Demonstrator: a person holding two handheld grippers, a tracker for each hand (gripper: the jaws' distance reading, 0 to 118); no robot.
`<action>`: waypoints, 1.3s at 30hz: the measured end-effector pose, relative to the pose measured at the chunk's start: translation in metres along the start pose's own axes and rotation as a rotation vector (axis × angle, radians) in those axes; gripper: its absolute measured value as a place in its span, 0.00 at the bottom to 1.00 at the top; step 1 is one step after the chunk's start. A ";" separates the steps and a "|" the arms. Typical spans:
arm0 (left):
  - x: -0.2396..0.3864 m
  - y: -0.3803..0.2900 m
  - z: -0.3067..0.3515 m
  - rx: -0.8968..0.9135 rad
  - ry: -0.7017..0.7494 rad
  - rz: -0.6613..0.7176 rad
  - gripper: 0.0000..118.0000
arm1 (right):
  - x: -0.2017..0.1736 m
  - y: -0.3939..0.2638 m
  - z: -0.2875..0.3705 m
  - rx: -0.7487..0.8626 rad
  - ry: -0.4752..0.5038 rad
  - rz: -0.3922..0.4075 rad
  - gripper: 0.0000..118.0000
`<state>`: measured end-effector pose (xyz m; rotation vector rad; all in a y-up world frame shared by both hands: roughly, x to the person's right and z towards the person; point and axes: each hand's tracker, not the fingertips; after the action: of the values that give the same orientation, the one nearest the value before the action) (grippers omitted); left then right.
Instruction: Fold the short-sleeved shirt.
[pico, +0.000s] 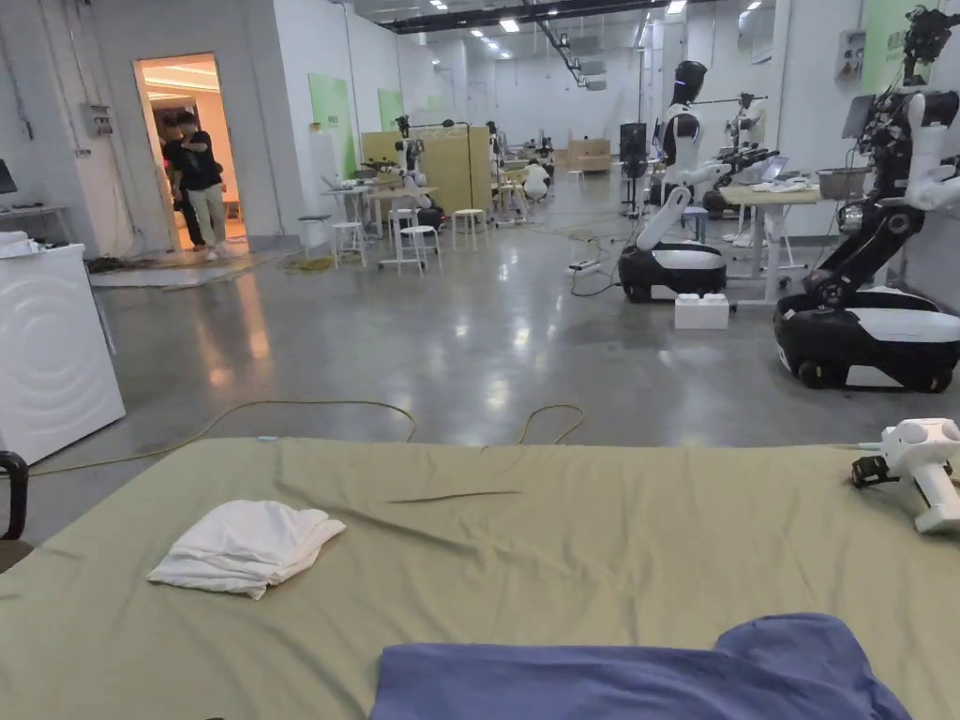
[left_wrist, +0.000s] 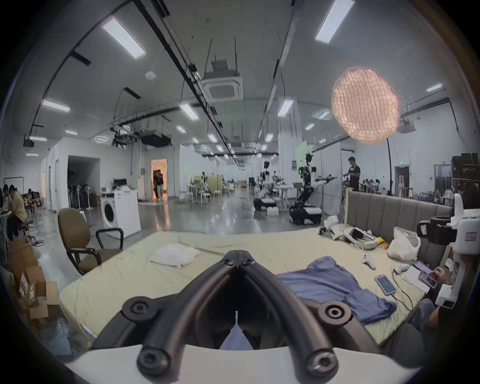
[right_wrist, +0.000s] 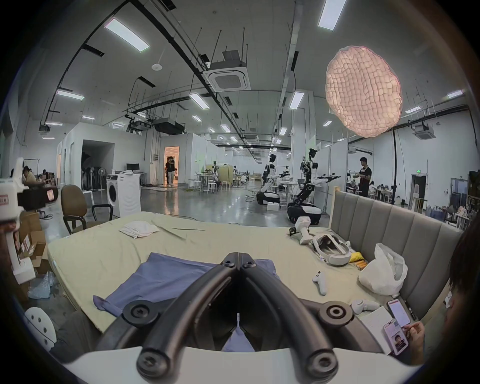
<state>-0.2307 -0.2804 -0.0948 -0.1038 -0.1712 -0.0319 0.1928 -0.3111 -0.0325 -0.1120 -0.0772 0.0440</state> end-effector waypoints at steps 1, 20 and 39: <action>-0.003 -0.007 -0.007 -0.029 -0.005 0.010 0.00 | 0.001 -0.003 -0.001 -0.008 0.008 -0.013 0.00; -0.079 -0.219 -0.165 -0.921 -0.079 0.332 0.56 | 0.025 -0.038 0.012 -0.196 -0.015 -0.163 0.00; -0.052 -0.248 -0.174 -1.008 -0.083 0.209 0.12 | 0.080 -0.150 -0.063 -0.631 -0.133 -0.282 0.76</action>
<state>-0.2626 -0.5437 -0.2491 -1.1289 -0.2134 0.0979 0.2839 -0.4628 -0.0715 -0.7278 -0.2375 -0.2578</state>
